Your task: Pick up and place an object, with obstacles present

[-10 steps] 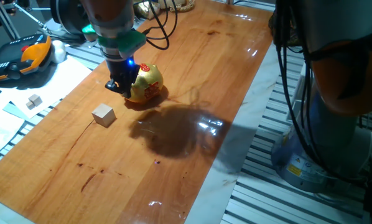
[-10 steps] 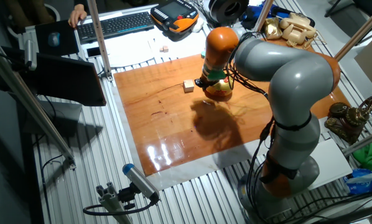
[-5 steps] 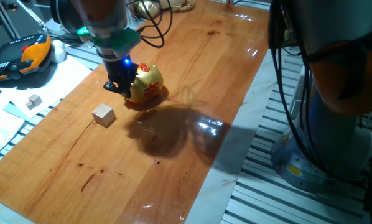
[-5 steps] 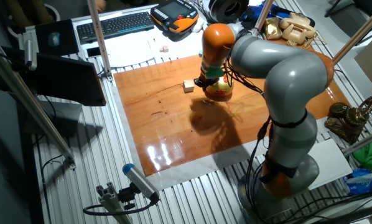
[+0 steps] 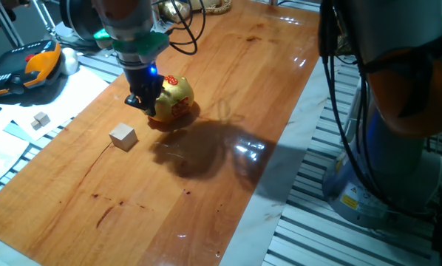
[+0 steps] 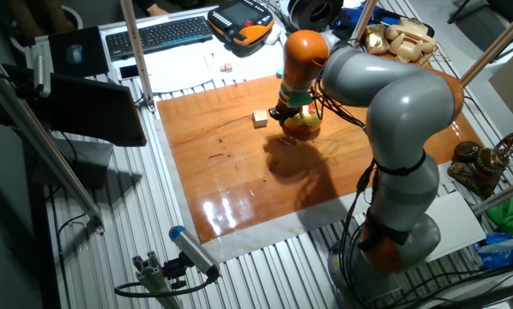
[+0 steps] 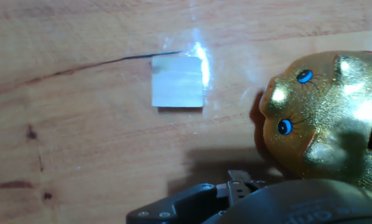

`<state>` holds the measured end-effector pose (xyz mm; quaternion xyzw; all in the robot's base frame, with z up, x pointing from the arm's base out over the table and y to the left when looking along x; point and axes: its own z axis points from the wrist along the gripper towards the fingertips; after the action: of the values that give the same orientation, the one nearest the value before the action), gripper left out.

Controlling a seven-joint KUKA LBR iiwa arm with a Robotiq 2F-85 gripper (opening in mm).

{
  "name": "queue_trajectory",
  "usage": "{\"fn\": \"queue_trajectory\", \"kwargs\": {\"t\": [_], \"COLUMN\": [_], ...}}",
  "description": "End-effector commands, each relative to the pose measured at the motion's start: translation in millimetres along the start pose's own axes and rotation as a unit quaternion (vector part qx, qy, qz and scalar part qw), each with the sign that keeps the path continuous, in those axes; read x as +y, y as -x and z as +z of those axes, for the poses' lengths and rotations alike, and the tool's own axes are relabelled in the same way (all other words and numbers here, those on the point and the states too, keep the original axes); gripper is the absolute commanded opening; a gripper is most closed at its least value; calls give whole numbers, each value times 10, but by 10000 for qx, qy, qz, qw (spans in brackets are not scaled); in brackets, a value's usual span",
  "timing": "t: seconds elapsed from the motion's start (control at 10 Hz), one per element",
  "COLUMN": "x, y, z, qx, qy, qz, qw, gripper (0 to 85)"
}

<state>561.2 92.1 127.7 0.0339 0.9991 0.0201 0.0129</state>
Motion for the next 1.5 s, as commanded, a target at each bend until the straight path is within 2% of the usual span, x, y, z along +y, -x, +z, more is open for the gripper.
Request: {"fn": "queue_trajectory", "kwargs": {"t": [0.0,0.2,0.3,0.4,0.5,0.7,0.8,1.0,1.2,1.3,1.4], "x": [49,271,324,346,385,475,516,508,507,507,507], "y": [49,197,254,304,355,438,467,511,511,511,511], "z": [13,22,38,91,155,217,230,239,239,239,239], "qx": [-27,-59,-82,-153,-246,-321,-338,-251,-211,-257,-408], "qy": [6,-83,-80,-19,-25,-77,-161,-80,-163,-175,-150], "qz": [67,287,325,326,340,367,354,269,151,111,47], "qw": [10000,9995,9994,9993,9991,9988,9987,9993,9995,9995,9990], "gripper": [0,0,0,0,0,0,0,0,0,0,0]}}
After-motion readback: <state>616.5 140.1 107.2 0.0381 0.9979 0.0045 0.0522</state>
